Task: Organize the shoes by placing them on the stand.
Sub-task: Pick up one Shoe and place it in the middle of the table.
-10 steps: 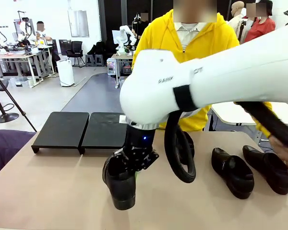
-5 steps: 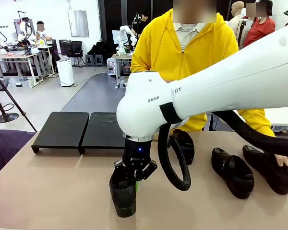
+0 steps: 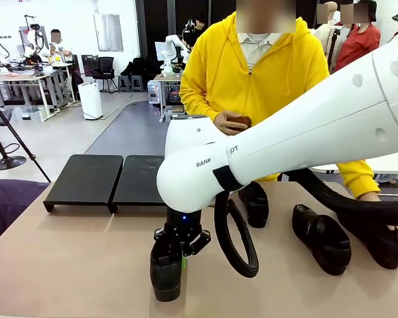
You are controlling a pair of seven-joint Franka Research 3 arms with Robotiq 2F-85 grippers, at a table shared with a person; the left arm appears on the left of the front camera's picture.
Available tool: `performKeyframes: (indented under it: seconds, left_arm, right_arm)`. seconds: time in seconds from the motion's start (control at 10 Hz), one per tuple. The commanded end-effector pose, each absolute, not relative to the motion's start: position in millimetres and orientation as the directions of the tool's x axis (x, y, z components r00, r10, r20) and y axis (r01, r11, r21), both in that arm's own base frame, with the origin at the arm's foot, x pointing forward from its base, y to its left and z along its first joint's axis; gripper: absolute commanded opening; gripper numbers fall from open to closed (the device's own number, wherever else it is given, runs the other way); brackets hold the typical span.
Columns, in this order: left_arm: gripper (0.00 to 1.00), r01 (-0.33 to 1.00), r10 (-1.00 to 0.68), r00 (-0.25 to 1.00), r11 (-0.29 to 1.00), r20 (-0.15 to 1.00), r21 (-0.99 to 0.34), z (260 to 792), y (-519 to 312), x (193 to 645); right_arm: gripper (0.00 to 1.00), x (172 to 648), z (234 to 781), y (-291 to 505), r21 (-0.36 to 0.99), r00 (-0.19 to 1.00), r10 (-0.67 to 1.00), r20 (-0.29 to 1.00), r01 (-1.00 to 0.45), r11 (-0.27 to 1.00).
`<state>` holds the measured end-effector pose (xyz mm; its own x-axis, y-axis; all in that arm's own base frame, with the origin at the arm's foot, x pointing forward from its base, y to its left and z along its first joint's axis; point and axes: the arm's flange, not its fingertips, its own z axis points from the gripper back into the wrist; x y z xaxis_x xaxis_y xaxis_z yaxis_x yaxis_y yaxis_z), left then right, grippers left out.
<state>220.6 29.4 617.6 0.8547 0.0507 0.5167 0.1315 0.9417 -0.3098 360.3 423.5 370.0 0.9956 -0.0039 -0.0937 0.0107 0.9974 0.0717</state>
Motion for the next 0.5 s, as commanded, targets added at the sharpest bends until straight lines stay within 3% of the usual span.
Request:
performKeyframes:
  seconds: [0.0, 0.4]
  left_arm:
    - [1.00, 0.140, 0.051, 0.848, 0.938, 0.527, -0.316, 617.6, 30.0, 222.2]
    - [1.00, 0.140, 0.051, 0.848, 0.938, 0.527, -0.316, 617.6, 30.0, 222.2]
  right_arm:
    - [0.00, 366.9, 353.8, 430.2, 0.081, 0.995, -0.033, -0.093, 0.041, 0.996]
    - [0.00, 367.4, 350.8, 428.4, 0.121, 0.990, -0.003, -0.139, 0.020, 0.993]
